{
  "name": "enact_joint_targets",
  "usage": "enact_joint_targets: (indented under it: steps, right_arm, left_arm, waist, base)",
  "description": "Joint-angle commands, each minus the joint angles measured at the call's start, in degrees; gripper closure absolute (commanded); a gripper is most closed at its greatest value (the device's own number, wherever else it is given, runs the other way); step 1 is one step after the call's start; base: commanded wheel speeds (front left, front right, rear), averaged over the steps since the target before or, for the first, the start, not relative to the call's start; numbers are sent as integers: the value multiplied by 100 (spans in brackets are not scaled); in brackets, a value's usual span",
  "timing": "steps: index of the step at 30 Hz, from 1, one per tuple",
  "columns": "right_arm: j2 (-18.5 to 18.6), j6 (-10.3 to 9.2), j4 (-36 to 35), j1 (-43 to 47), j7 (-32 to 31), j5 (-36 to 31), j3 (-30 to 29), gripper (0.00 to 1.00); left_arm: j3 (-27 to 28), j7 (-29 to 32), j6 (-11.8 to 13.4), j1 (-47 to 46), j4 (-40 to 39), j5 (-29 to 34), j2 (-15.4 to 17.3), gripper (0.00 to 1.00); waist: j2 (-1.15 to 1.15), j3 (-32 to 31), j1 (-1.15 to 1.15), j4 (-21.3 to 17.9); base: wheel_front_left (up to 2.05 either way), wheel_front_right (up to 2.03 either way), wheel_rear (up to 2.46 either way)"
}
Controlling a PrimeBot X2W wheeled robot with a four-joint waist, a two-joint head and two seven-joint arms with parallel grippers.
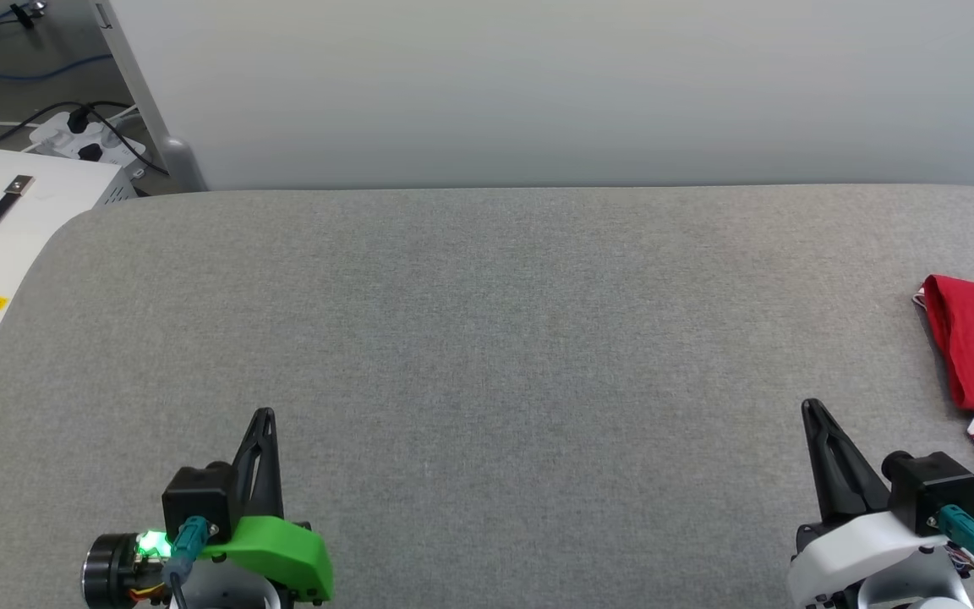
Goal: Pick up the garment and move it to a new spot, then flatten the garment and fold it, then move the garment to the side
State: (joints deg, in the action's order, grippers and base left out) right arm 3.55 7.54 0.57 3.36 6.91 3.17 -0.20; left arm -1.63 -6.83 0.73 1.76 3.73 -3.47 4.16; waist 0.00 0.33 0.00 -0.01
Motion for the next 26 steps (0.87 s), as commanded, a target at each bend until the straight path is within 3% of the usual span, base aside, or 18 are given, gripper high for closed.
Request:
enact_joint_targets:
  steps: [1,26]
  right_arm:
    - [-17,-3,-28,-108,-40,-49,2,100]
    - [-40,-4,-41,-211,-334,-170,10,100]
  left_arm:
    - [21,45,-20,-89,-33,64,-19,100]
    - [85,333,-44,-128,-186,192,-68,100]
  waist:
    - [0,-1,0,0]
    - [0,-15,0,0]
  base:
    - [0,0,0]
    - [0,0,0]
